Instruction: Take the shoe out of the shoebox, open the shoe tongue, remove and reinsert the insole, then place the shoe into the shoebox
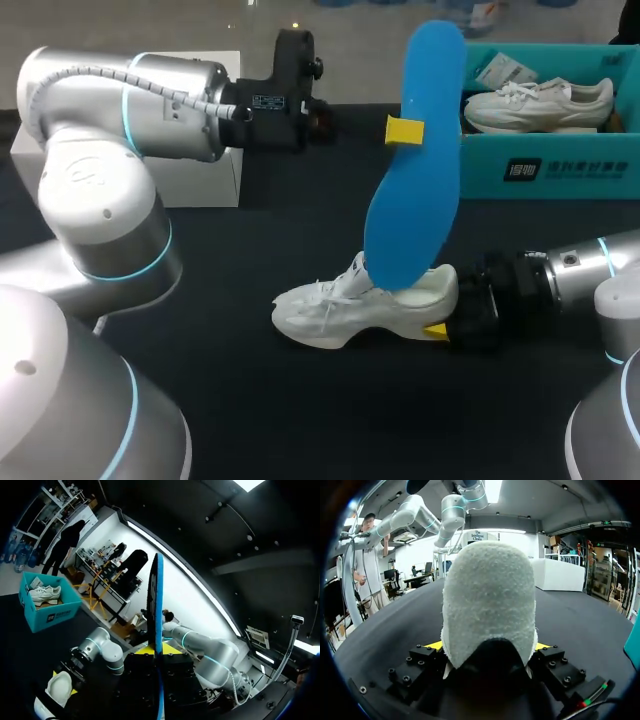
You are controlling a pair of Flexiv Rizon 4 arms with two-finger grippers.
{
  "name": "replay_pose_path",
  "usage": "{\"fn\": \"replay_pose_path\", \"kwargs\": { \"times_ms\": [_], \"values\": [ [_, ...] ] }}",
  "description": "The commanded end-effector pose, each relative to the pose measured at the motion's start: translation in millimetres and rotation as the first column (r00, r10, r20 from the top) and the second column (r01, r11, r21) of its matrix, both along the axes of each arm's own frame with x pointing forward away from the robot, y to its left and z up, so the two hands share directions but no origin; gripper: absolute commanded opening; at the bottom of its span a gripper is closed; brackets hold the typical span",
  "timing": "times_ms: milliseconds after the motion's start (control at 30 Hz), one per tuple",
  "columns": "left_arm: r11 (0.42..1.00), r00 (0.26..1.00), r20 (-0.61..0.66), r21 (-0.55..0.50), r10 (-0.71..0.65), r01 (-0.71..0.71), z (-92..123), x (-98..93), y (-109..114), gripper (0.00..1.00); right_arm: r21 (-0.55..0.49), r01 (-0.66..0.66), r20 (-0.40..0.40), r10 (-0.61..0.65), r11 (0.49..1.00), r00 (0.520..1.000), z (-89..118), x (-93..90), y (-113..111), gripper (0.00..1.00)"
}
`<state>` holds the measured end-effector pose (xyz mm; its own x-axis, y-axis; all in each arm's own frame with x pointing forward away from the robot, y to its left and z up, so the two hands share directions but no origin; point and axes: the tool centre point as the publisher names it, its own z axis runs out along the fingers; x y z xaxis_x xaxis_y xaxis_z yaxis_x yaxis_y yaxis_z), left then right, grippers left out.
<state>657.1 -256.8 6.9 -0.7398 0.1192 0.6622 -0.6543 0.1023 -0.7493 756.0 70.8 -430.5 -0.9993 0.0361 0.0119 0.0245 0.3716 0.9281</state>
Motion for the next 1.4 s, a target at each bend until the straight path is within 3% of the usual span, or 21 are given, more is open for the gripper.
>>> {"fn": "replay_pose_path", "kwargs": {
  "times_ms": [33,533,1167,1200,1233,1267,1300,1400],
  "values": [
    [1.000,1.000,0.013,-0.016,0.004,-0.004,4.7,-0.6,0.9,0.00,-0.004,0.001,0.000,-0.001,1.000,1.000,-3.8,-1.6,0.9,0.00],
    [0.995,0.999,0.050,-0.099,-0.012,0.017,29.4,-7.8,2.5,0.00,-0.004,0.001,0.000,-0.001,1.000,1.000,-3.8,-1.6,0.9,0.00],
    [0.995,0.998,0.055,-0.101,-0.013,0.019,31.2,-9.1,3.1,0.00,-0.004,0.001,0.000,-0.001,1.000,1.000,-3.8,-1.6,0.9,0.00],
    [0.995,0.998,0.055,-0.101,-0.013,0.019,31.2,-9.1,3.1,0.00,-0.004,0.001,0.000,-0.001,1.000,1.000,-3.8,-1.6,0.9,0.05],
    [0.995,0.998,0.055,-0.101,-0.013,0.019,31.2,-9.1,3.1,0.00,-0.004,0.001,0.000,-0.001,1.000,1.000,-3.8,-1.6,0.9,0.27],
    [0.995,0.998,0.055,-0.101,-0.013,0.019,31.2,-9.1,3.1,0.00,-0.004,0.001,0.000,-0.001,1.000,1.000,-3.8,-1.6,0.9,0.70],
    [0.995,0.998,0.055,-0.101,-0.013,0.019,31.2,-9.1,3.1,0.00,-0.004,0.001,0.000,-0.001,1.000,1.000,-3.8,-1.6,0.9,1.00],
    [0.995,0.998,0.055,-0.101,-0.013,0.019,31.2,-9.1,3.1,0.00,-0.004,0.001,0.000,-0.001,1.000,1.000,-3.8,-1.6,0.9,1.00]
  ]
}}
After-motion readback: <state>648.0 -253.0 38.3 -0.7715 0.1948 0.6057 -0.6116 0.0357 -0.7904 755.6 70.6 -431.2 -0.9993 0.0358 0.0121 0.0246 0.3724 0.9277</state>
